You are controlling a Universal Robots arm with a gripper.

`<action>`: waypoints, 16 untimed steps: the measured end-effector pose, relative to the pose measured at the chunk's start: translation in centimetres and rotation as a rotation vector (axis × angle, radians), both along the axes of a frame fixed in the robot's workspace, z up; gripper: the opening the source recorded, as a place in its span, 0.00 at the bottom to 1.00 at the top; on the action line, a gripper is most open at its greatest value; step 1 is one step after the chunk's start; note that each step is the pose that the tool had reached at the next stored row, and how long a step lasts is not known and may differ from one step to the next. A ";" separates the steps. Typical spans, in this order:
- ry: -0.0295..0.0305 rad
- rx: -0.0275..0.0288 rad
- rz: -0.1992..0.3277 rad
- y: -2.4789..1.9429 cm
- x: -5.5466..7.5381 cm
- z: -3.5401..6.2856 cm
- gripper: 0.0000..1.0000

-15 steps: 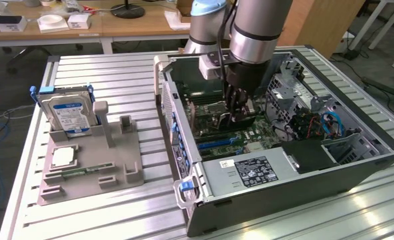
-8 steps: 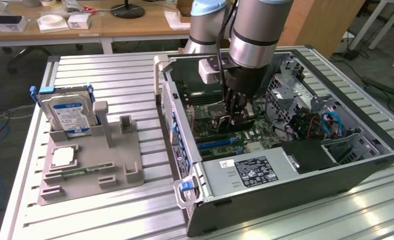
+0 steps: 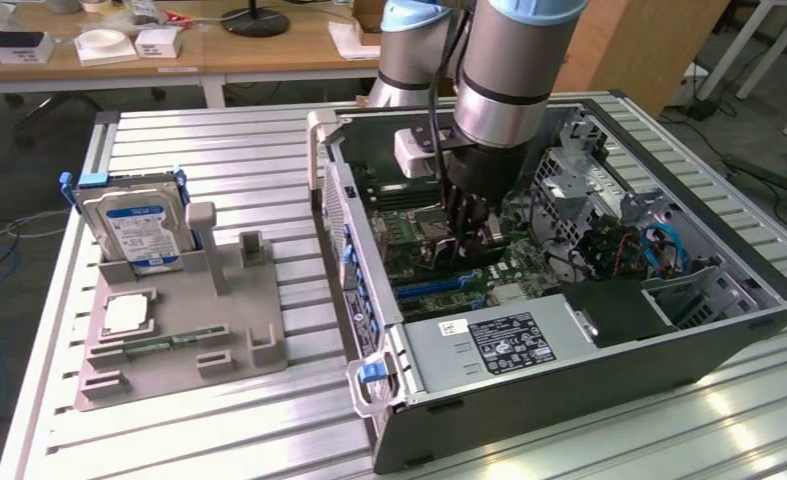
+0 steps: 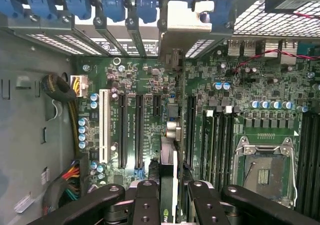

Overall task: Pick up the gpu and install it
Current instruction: 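Insert the gpu into the slot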

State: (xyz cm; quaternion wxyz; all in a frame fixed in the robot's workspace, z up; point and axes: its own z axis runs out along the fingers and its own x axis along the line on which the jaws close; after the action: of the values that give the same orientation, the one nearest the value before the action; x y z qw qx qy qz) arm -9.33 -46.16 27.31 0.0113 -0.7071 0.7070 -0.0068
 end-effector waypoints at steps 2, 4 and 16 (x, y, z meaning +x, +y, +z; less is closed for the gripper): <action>0.0000 0.0001 0.000 0.03 0.0 -0.24 0.27; 0.0001 -0.0001 0.000 0.04 -0.1 -0.38 0.27; 0.0000 -0.0002 0.000 0.04 -0.3 -1.40 0.27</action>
State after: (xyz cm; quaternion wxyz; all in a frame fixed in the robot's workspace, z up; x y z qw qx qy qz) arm -9.66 -46.13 25.91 0.0112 -0.7071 0.7069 -0.0069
